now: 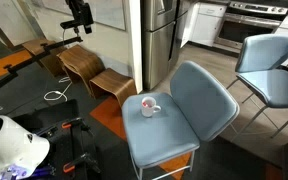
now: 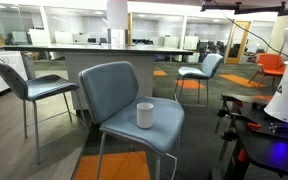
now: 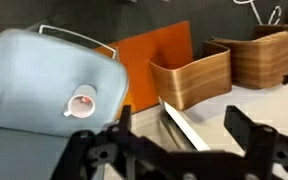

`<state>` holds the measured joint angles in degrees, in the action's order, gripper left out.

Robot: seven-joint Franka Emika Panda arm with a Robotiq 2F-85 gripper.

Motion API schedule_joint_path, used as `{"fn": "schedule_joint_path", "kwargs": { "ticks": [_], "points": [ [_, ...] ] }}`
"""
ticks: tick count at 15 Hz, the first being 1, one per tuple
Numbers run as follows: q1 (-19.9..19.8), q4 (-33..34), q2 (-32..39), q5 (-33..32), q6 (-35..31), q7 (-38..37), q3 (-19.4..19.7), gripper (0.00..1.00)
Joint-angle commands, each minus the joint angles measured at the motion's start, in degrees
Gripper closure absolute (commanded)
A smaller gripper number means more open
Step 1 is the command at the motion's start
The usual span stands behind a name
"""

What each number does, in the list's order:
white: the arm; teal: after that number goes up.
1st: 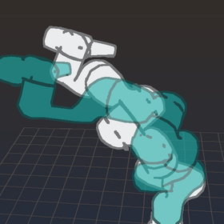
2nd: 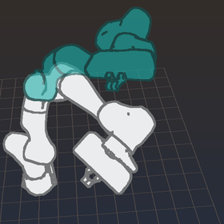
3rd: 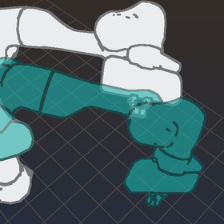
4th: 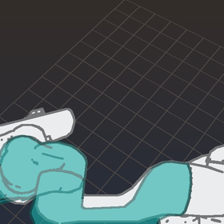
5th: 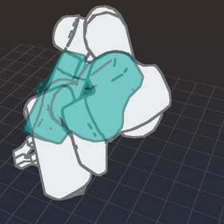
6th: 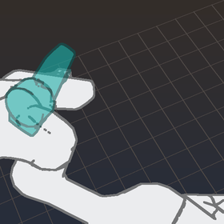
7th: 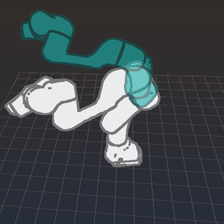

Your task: Remove the marker from the white mug.

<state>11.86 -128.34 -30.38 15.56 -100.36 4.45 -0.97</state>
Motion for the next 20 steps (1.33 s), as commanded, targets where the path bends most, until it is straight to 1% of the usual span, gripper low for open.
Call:
{"fn": "schedule_joint_path", "kwargs": {
  "ticks": [1,6,10,13,16,20],
  "points": [
    [-1.70,0.16,0.04,0.67,0.31,0.63,-1.29,0.00],
    [-1.70,0.16,0.04,0.67,0.31,0.63,-1.29,0.00],
    [-2.43,-0.27,3.89,0.38,-3.07,-0.46,-2.23,0.00],
    [-2.90,-0.60,9.55,0.14,-7.71,0.51,-2.66,0.00],
    [-3.61,-0.25,17.29,-0.38,-14.00,-0.84,-2.66,0.00],
    [-4.73,1.19,28.34,-1.70,-22.49,-0.43,-2.42,0.00]
  ]
}}
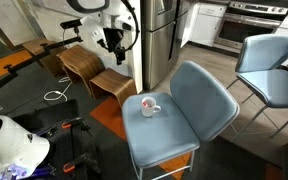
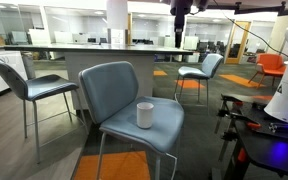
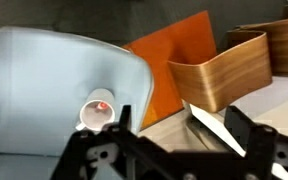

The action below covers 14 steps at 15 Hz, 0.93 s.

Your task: Remove the marker from the white mug.

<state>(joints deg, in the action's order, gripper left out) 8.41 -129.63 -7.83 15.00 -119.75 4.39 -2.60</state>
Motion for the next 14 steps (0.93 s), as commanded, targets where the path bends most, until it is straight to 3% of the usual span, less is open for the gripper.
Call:
{"fn": "schedule_joint_path", "kwargs": {
  "ticks": [1,5,11,14],
  "points": [
    [-1.62,3.21,8.61,-1.74,-4.73,-0.78,-0.76,0.00],
    [-2.97,6.87,17.80,-3.75,-7.47,-1.37,-0.36,0.00],
    [-4.89,14.34,29.33,-4.10,-7.13,-2.50,0.04,0.31],
    [-5.05,17.90,33.79,-3.88,-7.17,-4.25,0.18,0.32]
  ]
}}
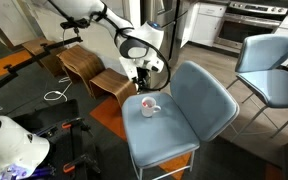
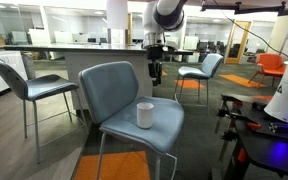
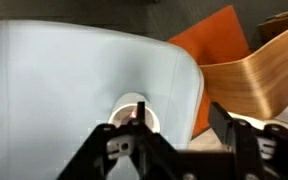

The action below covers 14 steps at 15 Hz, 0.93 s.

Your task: Remove the marker from the white mug.

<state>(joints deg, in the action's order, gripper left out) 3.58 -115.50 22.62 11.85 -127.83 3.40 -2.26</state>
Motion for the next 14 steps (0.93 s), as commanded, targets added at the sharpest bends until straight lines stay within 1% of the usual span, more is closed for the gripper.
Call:
{"fn": "schedule_joint_path", "kwargs": {
  "ticks": [1,6,7,9,11,12,13,14],
  "points": [
    [-0.23,4.99,4.75,-0.65,0.96,-4.12,-0.08,0.30],
    [-1.09,10.61,10.86,0.26,1.73,-5.87,-0.09,0.36],
    [-1.40,11.49,12.00,0.37,1.54,-5.60,-0.11,0.33],
    [-2.01,12.96,13.89,0.55,1.35,-5.40,-0.11,0.33],
    [-2.71,14.39,15.78,0.91,1.23,-4.94,-0.34,0.38],
    [-2.88,15.03,16.73,0.98,0.79,-4.83,-0.41,0.35],
    [-3.05,15.58,17.54,1.09,0.61,-4.88,-0.44,0.38],
    [-3.07,16.27,18.46,1.08,0.33,-4.92,-0.43,0.37]
  ]
}}
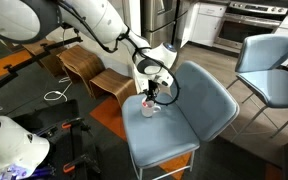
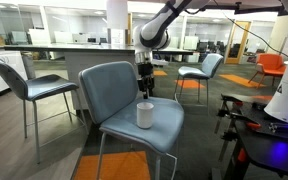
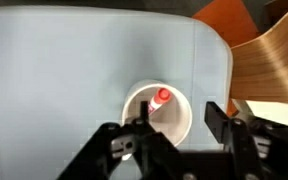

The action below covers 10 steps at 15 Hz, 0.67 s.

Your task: Remove the marker from the white mug.

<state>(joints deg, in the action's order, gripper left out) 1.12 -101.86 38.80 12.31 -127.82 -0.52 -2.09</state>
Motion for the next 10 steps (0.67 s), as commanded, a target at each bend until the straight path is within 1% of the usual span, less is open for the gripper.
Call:
{"fn": "schedule_joint_path", "kwargs": {
  "ticks": [1,2,3,4,5,6,7,10],
  "points": [
    [-0.66,3.28,3.09,0.67,0.39,-1.09,-0.63,0.39],
    [-0.75,3.94,3.93,0.83,0.56,-1.05,-0.76,0.42],
    [-0.68,4.41,4.60,0.74,0.48,-1.10,-0.74,0.42],
    [-0.69,4.99,5.40,0.82,0.59,-1.21,-0.80,0.45],
    [-0.75,5.55,6.11,0.88,0.60,-1.16,-0.87,0.44],
    [-0.72,6.14,6.89,0.84,0.67,-1.45,-0.77,0.48],
    [-0.80,6.70,7.57,0.93,0.74,-1.55,-0.76,0.47],
    [-1.13,8.13,9.45,1.10,0.82,-1.64,-0.76,0.49]
  ]
}}
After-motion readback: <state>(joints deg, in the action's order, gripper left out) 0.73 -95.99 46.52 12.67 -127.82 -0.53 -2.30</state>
